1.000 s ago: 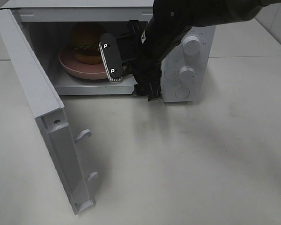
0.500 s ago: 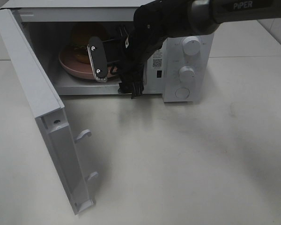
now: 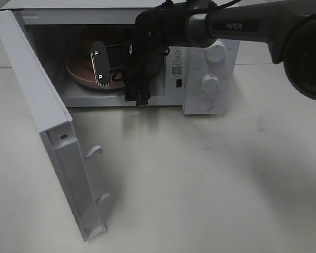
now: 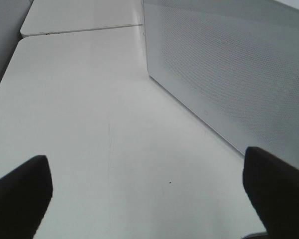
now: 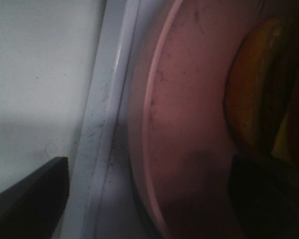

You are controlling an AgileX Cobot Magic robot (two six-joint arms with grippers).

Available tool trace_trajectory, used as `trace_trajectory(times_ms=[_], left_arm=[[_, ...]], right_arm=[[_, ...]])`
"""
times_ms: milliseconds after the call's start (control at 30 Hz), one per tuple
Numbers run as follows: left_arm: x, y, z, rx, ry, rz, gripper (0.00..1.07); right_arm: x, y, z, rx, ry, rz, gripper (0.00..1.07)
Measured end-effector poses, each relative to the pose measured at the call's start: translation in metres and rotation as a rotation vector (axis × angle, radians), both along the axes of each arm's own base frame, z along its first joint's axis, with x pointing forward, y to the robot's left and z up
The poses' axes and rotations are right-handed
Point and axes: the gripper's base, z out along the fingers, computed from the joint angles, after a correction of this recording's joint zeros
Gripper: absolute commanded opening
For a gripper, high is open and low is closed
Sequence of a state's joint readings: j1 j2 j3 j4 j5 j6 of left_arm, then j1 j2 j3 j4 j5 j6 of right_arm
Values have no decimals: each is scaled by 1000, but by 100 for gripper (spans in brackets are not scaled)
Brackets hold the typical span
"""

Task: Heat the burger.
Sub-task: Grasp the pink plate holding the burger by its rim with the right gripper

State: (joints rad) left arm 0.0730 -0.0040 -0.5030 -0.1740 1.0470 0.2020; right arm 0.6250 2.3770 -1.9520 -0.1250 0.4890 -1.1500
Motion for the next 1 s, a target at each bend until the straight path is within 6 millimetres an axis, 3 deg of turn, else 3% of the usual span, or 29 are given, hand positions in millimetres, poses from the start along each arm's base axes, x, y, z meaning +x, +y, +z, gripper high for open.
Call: trace_trajectory(times_ms=[267, 333, 433, 467, 500, 533, 567, 600, 1000], left_arm=[[0, 0, 0, 0, 0, 0, 98], [0, 0, 0, 0, 0, 0, 98], [0, 0, 0, 0, 0, 0, 98], [0, 0, 0, 0, 0, 0, 98], [0, 0, 0, 0, 0, 0, 98], [0, 0, 0, 0, 0, 0, 98], [0, 0, 0, 0, 0, 0, 98], [0, 0, 0, 0, 0, 0, 98], [0, 0, 0, 0, 0, 0, 98]], right_arm=[[16, -5, -11, -2, 22, -44, 78], [18, -8, -15, 0, 64, -71, 63], [18, -8, -16, -2, 74, -73, 58], [17, -8, -19, -9, 93, -77, 42], [16, -8, -20, -11, 104, -80, 35], [16, -8, -20, -11, 104, -80, 35], [14, -8, -20, -15, 125, -83, 14], [14, -9, -20, -15, 137, -86, 4], [9, -5, -14, -37, 141, -70, 0]])
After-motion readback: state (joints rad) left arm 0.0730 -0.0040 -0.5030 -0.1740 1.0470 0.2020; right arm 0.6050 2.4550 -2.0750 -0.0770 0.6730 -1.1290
